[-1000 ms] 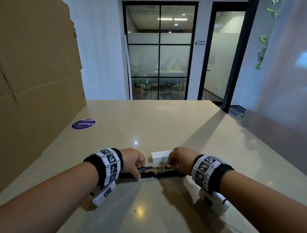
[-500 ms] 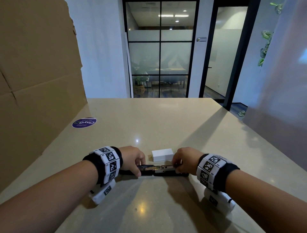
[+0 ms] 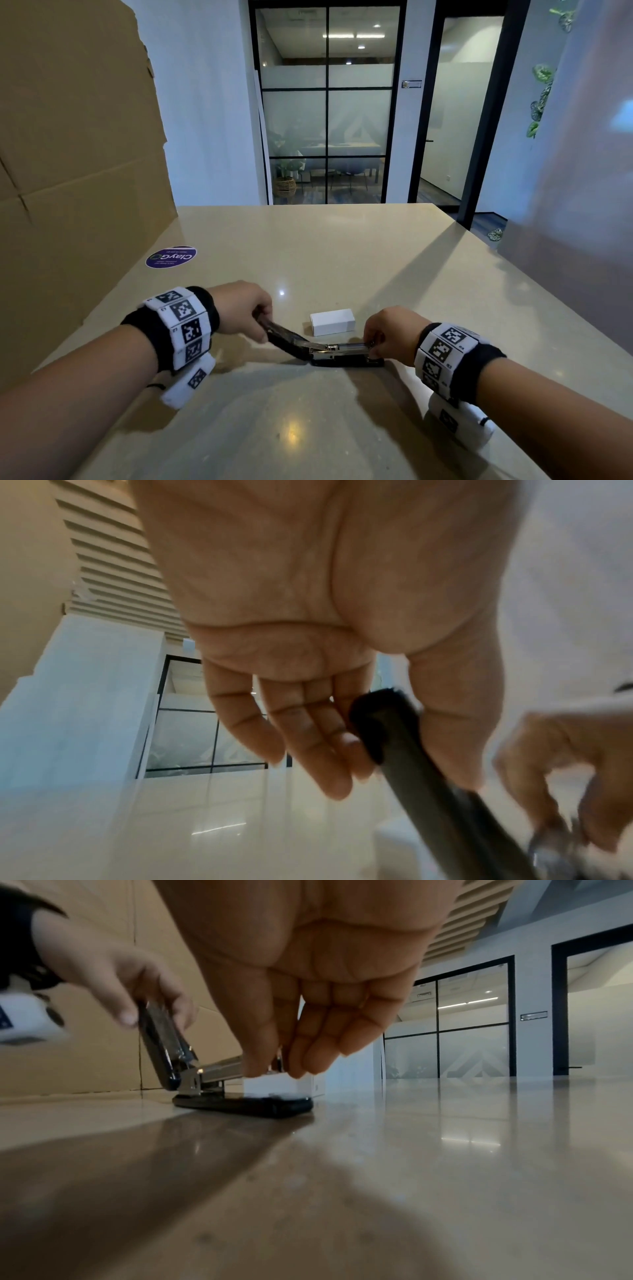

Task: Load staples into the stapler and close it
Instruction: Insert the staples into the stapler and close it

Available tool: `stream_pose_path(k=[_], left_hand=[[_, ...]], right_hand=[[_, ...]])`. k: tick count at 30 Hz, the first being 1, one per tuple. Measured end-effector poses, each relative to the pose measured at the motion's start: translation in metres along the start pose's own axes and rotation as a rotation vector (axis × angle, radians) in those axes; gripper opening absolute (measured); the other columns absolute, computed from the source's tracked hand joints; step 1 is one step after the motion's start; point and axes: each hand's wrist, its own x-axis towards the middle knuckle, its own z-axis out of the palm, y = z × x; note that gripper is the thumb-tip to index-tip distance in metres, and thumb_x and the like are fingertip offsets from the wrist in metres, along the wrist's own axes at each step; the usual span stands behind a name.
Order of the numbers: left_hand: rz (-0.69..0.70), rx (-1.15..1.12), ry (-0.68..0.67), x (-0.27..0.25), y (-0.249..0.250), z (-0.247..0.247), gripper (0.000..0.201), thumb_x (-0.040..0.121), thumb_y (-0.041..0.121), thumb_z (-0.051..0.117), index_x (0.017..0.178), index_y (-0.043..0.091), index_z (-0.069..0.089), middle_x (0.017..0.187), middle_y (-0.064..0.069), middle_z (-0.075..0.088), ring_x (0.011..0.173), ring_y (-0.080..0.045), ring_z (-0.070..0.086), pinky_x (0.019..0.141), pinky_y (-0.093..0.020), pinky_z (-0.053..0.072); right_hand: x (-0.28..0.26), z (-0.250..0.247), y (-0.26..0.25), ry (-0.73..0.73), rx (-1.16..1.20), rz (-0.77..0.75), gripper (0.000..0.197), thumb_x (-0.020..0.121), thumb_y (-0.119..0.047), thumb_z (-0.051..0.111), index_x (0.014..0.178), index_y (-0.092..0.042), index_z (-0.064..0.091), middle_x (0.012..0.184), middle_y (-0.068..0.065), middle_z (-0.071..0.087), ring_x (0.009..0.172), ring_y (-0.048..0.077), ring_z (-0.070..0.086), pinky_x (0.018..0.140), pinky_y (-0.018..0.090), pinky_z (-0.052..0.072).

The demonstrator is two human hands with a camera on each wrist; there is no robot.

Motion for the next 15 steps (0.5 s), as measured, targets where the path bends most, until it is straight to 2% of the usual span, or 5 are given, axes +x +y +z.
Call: stream_pose_path(k=[4,6,9,11,15], left_hand=[[0.087,-0.144,0.085,0.006,0.024,-0.010,0.026,0.076,0.032,0.077,0.095,0.017,0.068,0.087,0.003,0.067,0.083,-0.018,0.062,0.080,-0.034,0.051],[0.122,-0.206,0.104,0.012,0.038,-0.007,0.030,0.074,0.035,0.078,0.093,0.014,0.067,0.087,-0.001,0.067,0.082,-0.021,0.062,0.079,-0.036,0.050],[0.173,-0.253,0.125,0.023,0.058,0.003,0.029,0.074,0.039,0.077,0.090,0.018,0.064,0.080,0.008,0.061,0.076,-0.013,0.057,0.075,-0.030,0.046],[0.211,-0.247,0.121,0.028,0.073,0.012,0.032,0.075,0.041,0.076,0.098,0.020,0.066,0.086,0.011,0.060,0.082,-0.010,0.058,0.077,-0.026,0.047],[0.261,-0.160,0.054,0.036,0.091,0.029,0.031,0.081,0.033,0.072,0.109,0.021,0.067,0.095,0.009,0.058,0.091,-0.014,0.060,0.080,-0.028,0.049]], right_hand=[[0.001,-0.001,-0.002,-0.015,-0.018,0.008,0.023,0.079,-0.020,0.071,0.101,-0.015,0.071,0.104,0.005,0.073,0.098,0.022,0.066,0.085,0.029,0.052],[0.002,0.000,-0.003,-0.023,-0.021,0.009,0.023,0.079,-0.020,0.071,0.101,-0.015,0.071,0.105,0.006,0.074,0.098,0.022,0.066,0.085,0.029,0.052],[0.003,-0.001,-0.003,-0.024,-0.018,0.025,0.024,0.079,-0.021,0.071,0.102,-0.016,0.070,0.106,0.006,0.073,0.099,0.023,0.066,0.085,0.029,0.052],[0.004,0.000,-0.002,-0.024,-0.018,0.035,0.026,0.078,-0.022,0.072,0.103,-0.017,0.070,0.107,0.006,0.073,0.100,0.024,0.065,0.085,0.029,0.051],[0.003,0.002,-0.002,-0.028,-0.051,0.058,0.034,0.080,-0.027,0.069,0.110,-0.012,0.065,0.111,0.010,0.070,0.104,0.029,0.063,0.086,0.033,0.050]])
